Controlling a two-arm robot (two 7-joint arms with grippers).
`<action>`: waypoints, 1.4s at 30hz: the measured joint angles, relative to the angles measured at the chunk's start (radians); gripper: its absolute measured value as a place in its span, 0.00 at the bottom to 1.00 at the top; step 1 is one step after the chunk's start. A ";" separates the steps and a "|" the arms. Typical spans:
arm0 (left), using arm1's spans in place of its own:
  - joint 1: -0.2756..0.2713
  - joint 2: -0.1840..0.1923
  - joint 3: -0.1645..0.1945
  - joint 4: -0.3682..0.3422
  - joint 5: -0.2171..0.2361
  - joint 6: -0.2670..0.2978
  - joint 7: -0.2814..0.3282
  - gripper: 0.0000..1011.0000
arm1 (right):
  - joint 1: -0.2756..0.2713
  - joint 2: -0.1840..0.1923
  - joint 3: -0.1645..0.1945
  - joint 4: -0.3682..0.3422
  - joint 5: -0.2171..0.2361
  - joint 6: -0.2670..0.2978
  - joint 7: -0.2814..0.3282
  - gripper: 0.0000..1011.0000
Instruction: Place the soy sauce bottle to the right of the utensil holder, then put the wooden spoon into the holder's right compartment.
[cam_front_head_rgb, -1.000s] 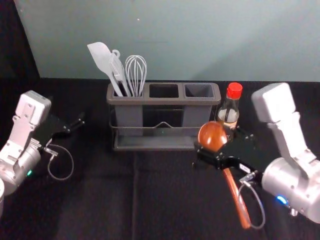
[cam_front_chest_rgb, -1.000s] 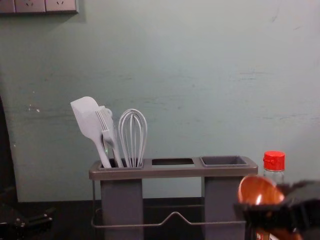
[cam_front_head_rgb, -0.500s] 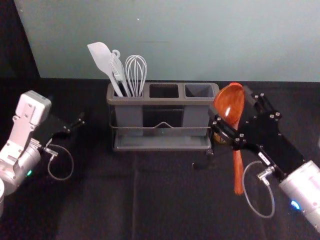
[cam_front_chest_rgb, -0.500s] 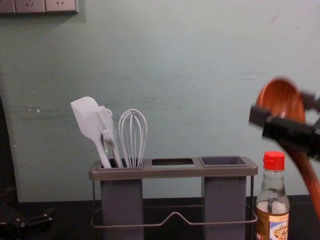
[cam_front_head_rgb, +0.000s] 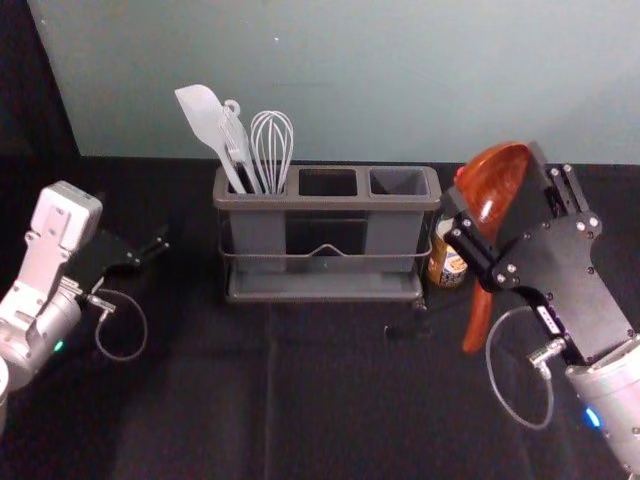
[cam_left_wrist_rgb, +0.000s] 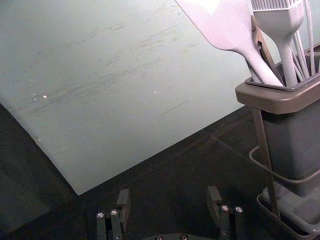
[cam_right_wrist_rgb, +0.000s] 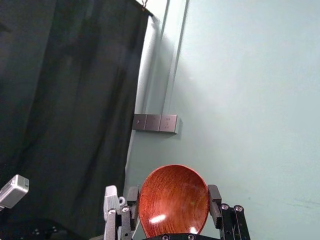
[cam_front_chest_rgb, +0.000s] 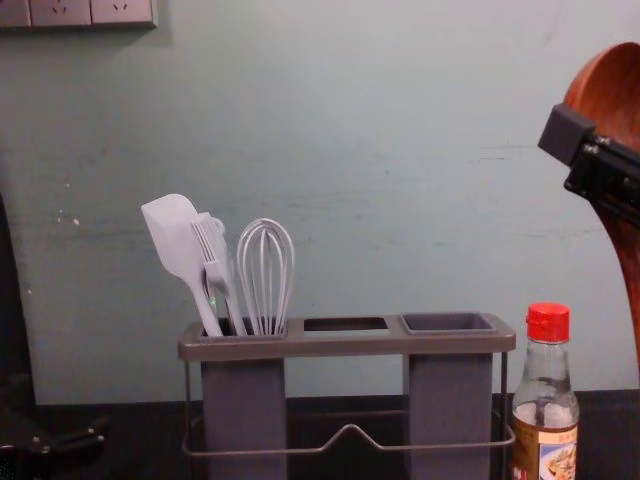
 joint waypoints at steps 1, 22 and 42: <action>0.000 0.000 0.000 0.000 0.000 0.000 0.000 0.99 | 0.000 0.000 0.000 0.000 0.000 0.000 0.000 0.83; 0.000 0.000 0.000 0.000 0.000 0.000 0.000 0.99 | 0.001 0.003 -0.001 -0.002 0.002 0.003 0.000 0.83; 0.000 0.000 0.000 0.000 0.000 0.000 0.000 0.99 | 0.226 0.001 -0.036 0.127 0.097 0.074 0.059 0.83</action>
